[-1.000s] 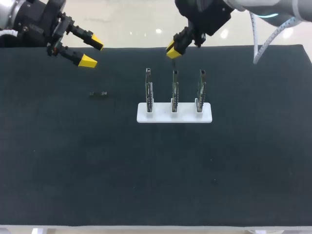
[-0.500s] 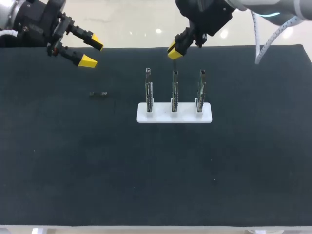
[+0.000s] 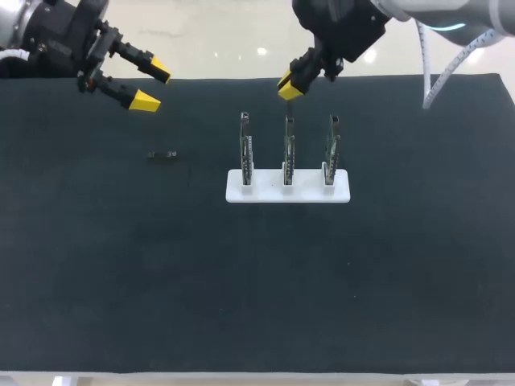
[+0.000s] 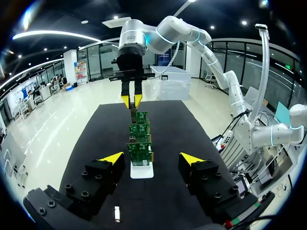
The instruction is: Pick up the optical module with the left hand, and insert it into the network port with the right hand.
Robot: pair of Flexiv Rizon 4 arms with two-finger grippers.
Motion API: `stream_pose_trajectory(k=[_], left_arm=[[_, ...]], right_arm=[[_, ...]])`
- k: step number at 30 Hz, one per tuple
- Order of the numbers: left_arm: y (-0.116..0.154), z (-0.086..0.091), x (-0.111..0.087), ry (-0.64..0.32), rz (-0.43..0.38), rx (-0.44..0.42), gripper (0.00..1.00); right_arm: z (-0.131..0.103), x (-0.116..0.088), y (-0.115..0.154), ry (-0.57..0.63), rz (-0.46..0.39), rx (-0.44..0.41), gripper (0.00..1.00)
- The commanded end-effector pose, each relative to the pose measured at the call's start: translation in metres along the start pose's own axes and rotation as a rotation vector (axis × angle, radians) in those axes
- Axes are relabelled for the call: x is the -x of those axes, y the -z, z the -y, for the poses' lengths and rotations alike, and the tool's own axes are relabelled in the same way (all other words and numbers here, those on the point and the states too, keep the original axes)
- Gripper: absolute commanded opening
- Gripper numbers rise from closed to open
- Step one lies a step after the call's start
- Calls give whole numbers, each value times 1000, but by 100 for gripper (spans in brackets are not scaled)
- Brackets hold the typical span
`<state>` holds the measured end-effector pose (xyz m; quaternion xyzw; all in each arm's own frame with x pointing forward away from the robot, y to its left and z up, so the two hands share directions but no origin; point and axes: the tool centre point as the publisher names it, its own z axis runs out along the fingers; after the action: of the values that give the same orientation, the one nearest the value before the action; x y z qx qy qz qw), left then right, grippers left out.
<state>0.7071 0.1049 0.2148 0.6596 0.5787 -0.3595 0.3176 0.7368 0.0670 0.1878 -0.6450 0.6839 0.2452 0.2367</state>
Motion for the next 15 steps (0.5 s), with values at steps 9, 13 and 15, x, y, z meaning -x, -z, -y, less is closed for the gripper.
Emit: stream_pose_trajectory(k=[9,13,15], left_arm=[[0,0,0,1,-3,-1,100],[0,0,0,1,-3,-1,100],[0,0,0,1,-3,-1,100]], right_arm=[[-1,-2,-3,-1,10,-9,0],[-1,-2,-4,0,13,-8,0],[-1,-2,-4,0,12,-7,0]])
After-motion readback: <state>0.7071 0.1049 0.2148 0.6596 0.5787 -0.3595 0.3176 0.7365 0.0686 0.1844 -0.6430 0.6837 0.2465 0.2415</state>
